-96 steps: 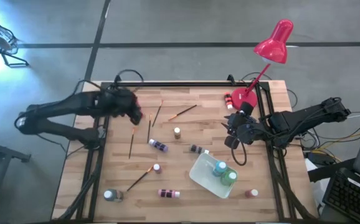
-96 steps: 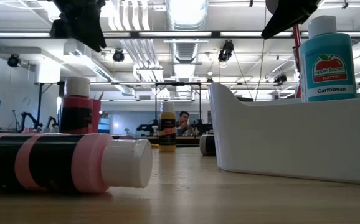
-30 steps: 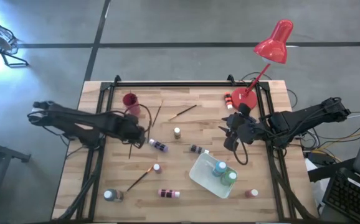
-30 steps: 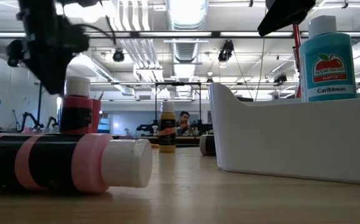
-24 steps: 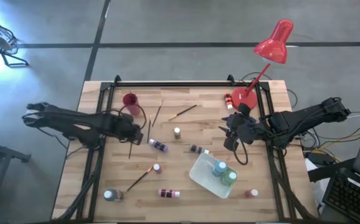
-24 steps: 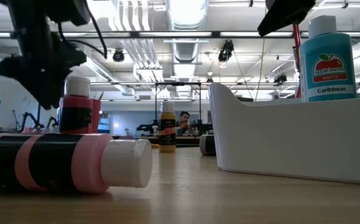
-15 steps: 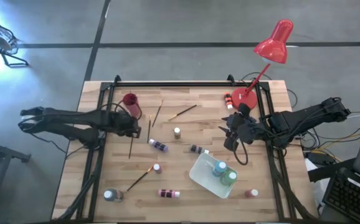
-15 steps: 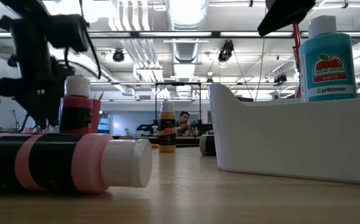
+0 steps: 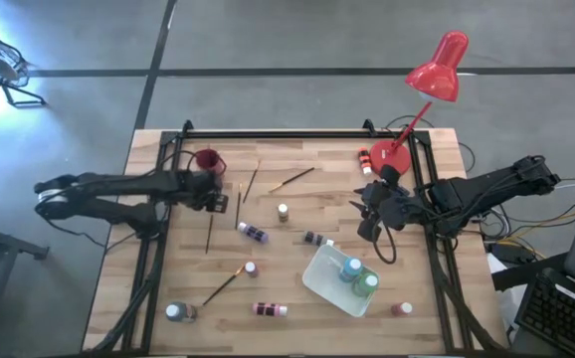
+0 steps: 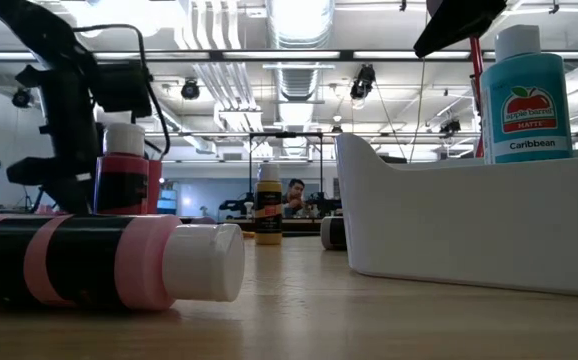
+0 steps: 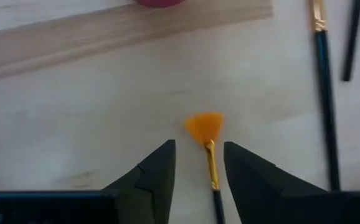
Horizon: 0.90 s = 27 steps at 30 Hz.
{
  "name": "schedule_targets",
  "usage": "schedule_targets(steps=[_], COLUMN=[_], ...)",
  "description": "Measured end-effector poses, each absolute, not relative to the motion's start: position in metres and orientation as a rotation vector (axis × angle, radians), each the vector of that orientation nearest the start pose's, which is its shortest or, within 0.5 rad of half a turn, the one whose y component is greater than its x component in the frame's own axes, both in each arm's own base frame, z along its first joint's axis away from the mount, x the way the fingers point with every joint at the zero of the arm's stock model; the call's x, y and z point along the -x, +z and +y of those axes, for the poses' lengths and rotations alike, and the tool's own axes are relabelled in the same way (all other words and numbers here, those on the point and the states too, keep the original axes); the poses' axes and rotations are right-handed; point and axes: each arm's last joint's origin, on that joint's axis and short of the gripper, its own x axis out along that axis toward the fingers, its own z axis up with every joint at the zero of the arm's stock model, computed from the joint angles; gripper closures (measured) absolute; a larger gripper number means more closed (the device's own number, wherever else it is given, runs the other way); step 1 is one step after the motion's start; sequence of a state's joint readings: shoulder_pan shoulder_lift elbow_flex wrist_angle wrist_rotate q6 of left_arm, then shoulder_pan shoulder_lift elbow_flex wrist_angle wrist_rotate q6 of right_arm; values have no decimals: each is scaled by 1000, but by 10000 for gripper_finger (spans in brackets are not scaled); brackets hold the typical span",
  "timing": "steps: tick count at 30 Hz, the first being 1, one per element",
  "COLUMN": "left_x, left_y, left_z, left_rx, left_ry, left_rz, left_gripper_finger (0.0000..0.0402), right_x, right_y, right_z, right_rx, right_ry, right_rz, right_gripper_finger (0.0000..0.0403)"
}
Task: Pick & Place Paint Supplies
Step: Put the orange paintbrush into the pink cup
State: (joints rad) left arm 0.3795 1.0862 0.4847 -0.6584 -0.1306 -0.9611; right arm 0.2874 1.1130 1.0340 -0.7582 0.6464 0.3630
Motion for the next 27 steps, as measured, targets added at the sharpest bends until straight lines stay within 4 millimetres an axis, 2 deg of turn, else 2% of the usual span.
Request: schedule_targets(steps=[6, 10, 22, 27], left_x=[-155, -161, -167, -166], left_y=[149, 143, 129, 128], left_z=[68, 71, 74, 74], left_rx=[971, 981, 997, 1009], left_ry=[1015, 1015, 1057, 1074], left_rz=[983, 979, 1031, 1032], left_gripper_finger=[207, 190, 193, 224], right_x=[-209, -209, -209, -209], right_y=[313, 313, 313, 313], right_z=[44, 44, 44, 44], right_rx=[42, 45, 45, 45], right_ry=[-464, -463, -463, -464], right_rz=[675, 676, 676, 676], right_gripper_finger=[273, 271, 241, 239])
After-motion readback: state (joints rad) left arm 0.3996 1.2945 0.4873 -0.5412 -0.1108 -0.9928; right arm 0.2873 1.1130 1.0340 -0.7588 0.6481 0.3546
